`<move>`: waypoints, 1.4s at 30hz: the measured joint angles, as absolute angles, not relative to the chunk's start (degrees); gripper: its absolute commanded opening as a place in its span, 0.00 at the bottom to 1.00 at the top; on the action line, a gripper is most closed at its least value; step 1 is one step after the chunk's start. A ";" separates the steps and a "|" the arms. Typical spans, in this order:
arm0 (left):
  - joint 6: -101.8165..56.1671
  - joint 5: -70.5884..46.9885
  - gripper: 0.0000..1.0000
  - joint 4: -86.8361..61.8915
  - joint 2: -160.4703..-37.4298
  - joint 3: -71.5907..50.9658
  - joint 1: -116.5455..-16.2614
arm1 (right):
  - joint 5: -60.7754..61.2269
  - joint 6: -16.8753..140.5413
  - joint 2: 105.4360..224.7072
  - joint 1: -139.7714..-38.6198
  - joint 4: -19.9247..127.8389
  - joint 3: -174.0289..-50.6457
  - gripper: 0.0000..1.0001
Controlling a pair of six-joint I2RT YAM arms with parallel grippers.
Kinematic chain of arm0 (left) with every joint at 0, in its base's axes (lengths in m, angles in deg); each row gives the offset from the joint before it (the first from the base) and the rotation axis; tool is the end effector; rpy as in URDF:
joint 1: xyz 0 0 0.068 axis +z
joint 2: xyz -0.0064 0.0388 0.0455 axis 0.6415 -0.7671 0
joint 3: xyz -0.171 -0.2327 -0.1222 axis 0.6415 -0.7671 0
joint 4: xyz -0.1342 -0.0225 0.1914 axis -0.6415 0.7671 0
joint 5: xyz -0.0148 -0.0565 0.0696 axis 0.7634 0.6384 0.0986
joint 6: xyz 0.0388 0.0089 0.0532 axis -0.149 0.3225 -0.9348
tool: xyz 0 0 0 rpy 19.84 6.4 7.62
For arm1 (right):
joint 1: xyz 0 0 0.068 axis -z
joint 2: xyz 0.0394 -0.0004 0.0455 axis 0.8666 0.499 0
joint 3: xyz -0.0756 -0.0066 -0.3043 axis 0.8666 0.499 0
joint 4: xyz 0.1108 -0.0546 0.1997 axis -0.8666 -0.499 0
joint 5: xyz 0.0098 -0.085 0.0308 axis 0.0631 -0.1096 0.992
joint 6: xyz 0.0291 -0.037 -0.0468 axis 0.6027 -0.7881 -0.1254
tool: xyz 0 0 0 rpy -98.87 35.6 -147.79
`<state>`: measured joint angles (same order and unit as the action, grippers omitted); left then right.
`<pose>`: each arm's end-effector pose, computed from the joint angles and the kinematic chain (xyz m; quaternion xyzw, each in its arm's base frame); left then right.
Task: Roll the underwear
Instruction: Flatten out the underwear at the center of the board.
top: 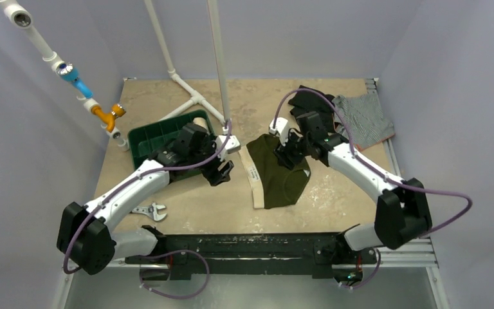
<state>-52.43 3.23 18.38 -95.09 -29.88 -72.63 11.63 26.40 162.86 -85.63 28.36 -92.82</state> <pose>0.1819 -0.1416 0.2997 0.4572 0.7941 -0.2319 0.3265 0.2316 0.1297 0.2921 -0.4722 0.7959 0.1456 0.3498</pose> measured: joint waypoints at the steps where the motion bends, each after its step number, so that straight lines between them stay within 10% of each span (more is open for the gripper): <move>1: -52.21 3.69 0.68 18.34 -94.33 -29.99 -71.85 | 12.11 26.77 164.87 -85.63 29.03 -94.04 0.51; 21: -51.57 3.58 0.68 21.95 -79.49 -32.24 -61.29 | 13.10 36.65 205.57 -86.70 39.68 -122.13 0.38; 32: -51.75 4.28 0.69 20.88 -85.80 -31.13 -61.29 | 6.06 39.53 206.95 -86.66 40.05 -126.04 0.61; 42: -42.41 13.94 0.69 14.84 -113.23 -15.44 -62.45 | 5.58 40.67 193.70 -85.39 38.59 -120.16 0.62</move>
